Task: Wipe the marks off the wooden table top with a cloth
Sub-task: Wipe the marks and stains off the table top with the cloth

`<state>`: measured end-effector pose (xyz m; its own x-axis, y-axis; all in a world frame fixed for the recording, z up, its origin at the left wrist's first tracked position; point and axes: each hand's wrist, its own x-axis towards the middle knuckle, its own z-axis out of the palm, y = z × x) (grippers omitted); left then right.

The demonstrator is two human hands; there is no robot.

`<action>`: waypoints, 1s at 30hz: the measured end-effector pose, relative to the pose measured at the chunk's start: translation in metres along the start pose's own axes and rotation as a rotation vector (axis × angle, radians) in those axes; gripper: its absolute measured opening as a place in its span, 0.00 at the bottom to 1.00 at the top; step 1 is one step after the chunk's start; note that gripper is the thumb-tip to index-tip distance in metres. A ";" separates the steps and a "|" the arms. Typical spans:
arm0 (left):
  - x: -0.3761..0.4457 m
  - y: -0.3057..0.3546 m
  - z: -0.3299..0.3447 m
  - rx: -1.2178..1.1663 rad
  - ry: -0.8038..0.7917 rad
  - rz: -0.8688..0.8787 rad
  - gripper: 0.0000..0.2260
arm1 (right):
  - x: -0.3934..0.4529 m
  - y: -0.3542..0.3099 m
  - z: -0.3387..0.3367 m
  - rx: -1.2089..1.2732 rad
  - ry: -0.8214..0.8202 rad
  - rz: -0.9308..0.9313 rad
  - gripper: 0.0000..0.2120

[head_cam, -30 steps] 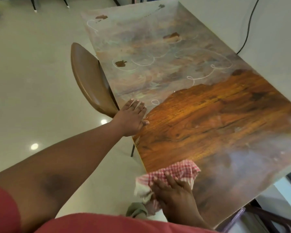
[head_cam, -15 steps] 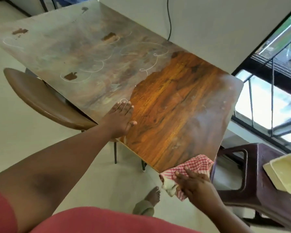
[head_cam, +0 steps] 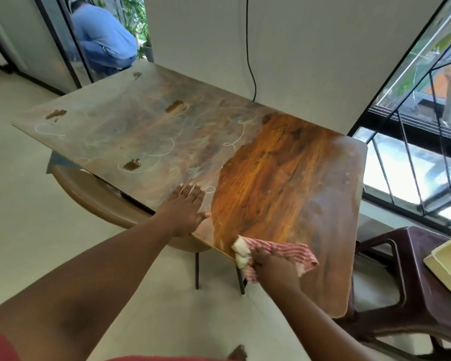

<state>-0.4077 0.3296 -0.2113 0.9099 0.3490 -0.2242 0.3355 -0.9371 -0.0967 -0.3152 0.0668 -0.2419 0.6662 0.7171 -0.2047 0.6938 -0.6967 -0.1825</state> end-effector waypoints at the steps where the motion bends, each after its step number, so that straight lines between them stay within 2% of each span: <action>1: 0.002 -0.002 0.002 -0.005 -0.003 -0.001 0.32 | 0.013 -0.019 0.003 -0.015 -0.014 -0.061 0.18; 5: 0.014 -0.011 0.007 -0.009 -0.029 0.017 0.30 | 0.028 -0.040 0.013 -0.106 -0.110 -0.257 0.21; 8: 0.028 -0.022 0.010 -0.020 -0.079 -0.007 0.29 | 0.030 -0.020 0.002 0.016 0.021 -0.291 0.18; 10: 0.035 -0.033 0.010 0.001 -0.098 -0.014 0.30 | 0.046 -0.022 -0.006 0.041 0.016 -0.257 0.15; 13: 0.044 -0.053 0.008 0.012 -0.110 -0.061 0.29 | 0.084 -0.059 -0.003 0.021 -0.018 -0.304 0.17; 16: 0.054 -0.073 0.004 0.031 -0.155 -0.104 0.29 | 0.103 -0.095 0.004 -0.058 -0.097 -0.445 0.19; 21: 0.061 -0.092 0.008 0.059 -0.170 -0.136 0.29 | 0.100 -0.056 -0.006 -0.048 -0.051 -0.680 0.16; 25: 0.065 -0.092 0.012 0.027 -0.197 -0.149 0.29 | 0.132 -0.035 -0.021 -0.119 -0.093 -0.620 0.17; 27: 0.071 -0.088 0.012 0.014 -0.191 -0.127 0.29 | 0.152 -0.060 -0.027 -0.121 -0.147 -0.545 0.19; 29: 0.079 -0.083 0.009 -0.021 -0.170 -0.119 0.29 | 0.163 -0.091 -0.024 -0.080 -0.160 -0.526 0.24; 30: 0.083 -0.081 0.008 -0.041 -0.163 -0.113 0.29 | 0.162 -0.105 -0.021 -0.067 -0.147 -0.543 0.24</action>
<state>-0.3609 0.4347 -0.2298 0.8154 0.4462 -0.3687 0.4459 -0.8904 -0.0915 -0.2744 0.2564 -0.2359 0.1672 0.9584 -0.2312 0.9453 -0.2224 -0.2385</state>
